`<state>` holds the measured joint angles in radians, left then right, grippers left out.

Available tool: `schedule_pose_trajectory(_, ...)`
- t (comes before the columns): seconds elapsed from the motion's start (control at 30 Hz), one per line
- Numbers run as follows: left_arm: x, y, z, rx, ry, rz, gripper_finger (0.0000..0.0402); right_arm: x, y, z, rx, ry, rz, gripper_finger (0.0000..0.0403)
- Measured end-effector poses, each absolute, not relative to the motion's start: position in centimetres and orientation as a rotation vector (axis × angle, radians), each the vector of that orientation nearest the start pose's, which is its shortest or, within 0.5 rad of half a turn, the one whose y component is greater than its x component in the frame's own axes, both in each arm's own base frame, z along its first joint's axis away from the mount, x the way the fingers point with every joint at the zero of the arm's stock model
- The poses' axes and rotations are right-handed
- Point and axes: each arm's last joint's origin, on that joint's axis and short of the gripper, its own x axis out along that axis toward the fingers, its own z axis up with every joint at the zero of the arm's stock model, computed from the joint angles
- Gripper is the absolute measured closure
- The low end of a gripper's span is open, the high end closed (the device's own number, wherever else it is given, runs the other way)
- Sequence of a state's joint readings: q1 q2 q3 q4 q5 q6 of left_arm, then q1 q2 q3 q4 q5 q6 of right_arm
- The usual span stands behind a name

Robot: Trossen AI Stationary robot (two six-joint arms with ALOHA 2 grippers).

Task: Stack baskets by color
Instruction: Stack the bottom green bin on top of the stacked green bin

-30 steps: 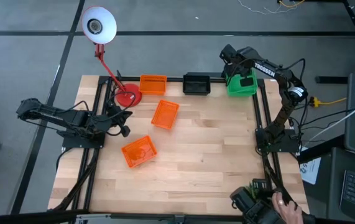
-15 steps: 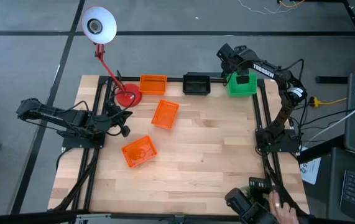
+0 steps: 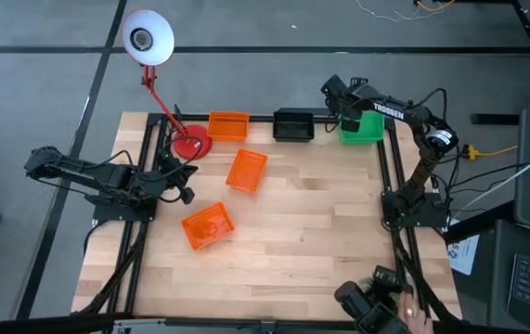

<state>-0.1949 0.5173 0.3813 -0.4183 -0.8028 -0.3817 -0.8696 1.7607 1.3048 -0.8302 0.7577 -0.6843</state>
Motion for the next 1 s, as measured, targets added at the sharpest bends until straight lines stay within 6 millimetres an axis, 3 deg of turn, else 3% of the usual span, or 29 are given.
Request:
schedule_pose_trajectory(0.27,11.8,-0.2,21.4,-0.094,0.372,0.673,0.0401,19.9,-27.0,19.6,-0.396,1.823,-0.797,0.0260)
schedule_pose_trajectory(0.47,11.8,-0.2,21.4,-0.094,0.372,0.673,0.0401,19.9,-27.1,21.8,-0.498,1.947,-0.941,0.0260)
schedule_pose_trajectory(0.6,11.8,-0.2,21.4,-0.094,0.372,0.673,0.0401,21.0,-26.3,24.5,-0.438,1.886,-1.066,0.0260)
schedule_pose_trajectory(0.7,11.8,-0.2,21.4,-0.094,0.371,0.673,0.0401,21.8,-25.1,26.9,-0.206,1.742,-1.115,0.0260)
schedule_pose_trajectory(0.83,11.8,-0.2,21.4,-0.094,0.371,0.673,0.0401,22.0,-22.9,29.3,0.444,1.565,-0.901,0.0260)
schedule_pose_trajectory(0.9,11.8,-0.2,21.4,-0.094,0.371,0.673,0.0401,22.1,-21.8,29.5,0.650,1.558,-0.800,0.0260)
schedule_pose_trajectory(1.0,11.8,-0.2,21.4,-0.094,0.372,0.673,0.0401,21.9,-20.7,28.1,0.738,1.633,-0.813,0.0260)
